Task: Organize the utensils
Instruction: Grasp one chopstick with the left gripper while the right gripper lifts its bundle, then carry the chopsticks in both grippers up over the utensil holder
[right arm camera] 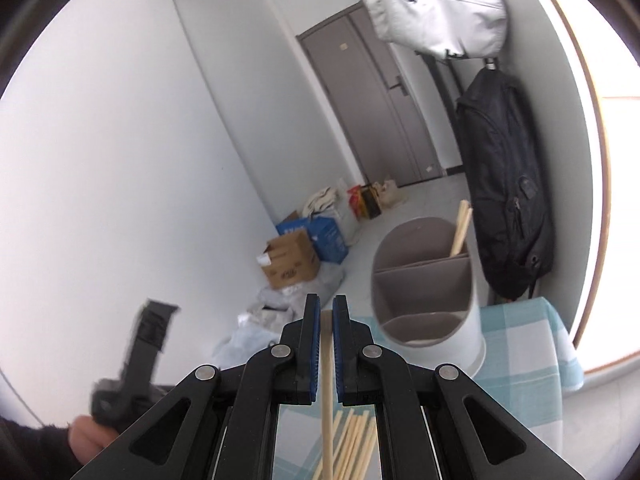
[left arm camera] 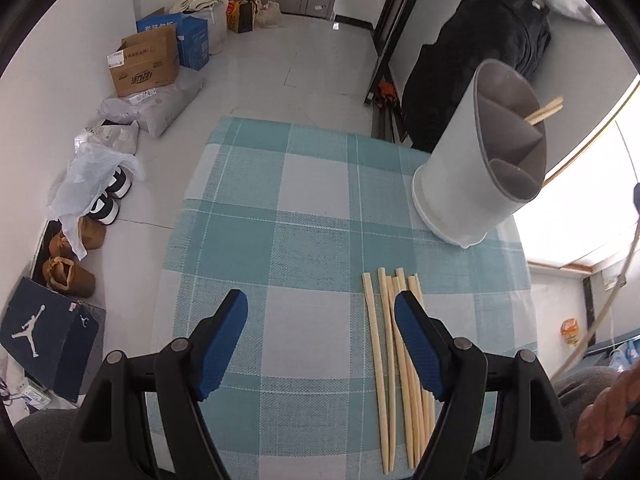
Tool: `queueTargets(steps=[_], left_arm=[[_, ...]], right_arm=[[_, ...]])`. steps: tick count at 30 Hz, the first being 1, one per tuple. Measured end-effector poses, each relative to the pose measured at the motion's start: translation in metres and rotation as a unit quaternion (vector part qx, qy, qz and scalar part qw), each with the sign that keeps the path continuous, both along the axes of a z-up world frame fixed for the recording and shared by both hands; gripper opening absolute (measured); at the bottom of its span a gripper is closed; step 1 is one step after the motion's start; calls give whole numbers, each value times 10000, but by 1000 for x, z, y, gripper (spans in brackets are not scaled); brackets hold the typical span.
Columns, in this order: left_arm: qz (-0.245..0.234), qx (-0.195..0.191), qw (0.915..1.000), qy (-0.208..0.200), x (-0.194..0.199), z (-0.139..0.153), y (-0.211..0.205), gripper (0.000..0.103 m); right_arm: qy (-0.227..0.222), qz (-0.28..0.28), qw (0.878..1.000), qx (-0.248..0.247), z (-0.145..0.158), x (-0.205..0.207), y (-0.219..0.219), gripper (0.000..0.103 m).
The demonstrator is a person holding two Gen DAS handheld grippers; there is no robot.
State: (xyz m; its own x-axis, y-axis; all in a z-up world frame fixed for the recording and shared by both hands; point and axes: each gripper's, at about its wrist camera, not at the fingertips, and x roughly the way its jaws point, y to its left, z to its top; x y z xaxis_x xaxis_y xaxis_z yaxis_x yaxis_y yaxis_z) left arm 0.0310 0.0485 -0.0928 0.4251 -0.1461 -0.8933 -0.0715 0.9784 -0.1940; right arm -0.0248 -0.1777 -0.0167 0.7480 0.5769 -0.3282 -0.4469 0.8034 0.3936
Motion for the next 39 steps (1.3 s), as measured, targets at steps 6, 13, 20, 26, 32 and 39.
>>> queueTargets(steps=[6, 13, 20, 26, 32, 39], left_arm=[[-202, 279, 9975, 617, 20, -30, -24, 72], [-341, 730, 9905, 1112, 32, -52, -36, 62], [-445, 845, 9891, 1117, 31, -47, -40, 57], [-824, 765, 9873, 1125, 35, -45, -65, 5], [-632, 246, 9935, 909, 31, -39, -56, 2], [-213, -160, 9980, -577, 7, 27, -47, 2]], right_arm=[[-59, -200, 9998, -35, 7, 4, -18, 5], [234, -365, 9989, 167, 6, 12, -36, 5], [281, -317, 9988, 250, 4, 17, -43, 5], [372, -328, 9981, 354, 4, 18, -46, 5], [389, -452, 9976, 340, 3, 17, -51, 5], [338, -630, 9970, 288, 2, 16, -51, 5]])
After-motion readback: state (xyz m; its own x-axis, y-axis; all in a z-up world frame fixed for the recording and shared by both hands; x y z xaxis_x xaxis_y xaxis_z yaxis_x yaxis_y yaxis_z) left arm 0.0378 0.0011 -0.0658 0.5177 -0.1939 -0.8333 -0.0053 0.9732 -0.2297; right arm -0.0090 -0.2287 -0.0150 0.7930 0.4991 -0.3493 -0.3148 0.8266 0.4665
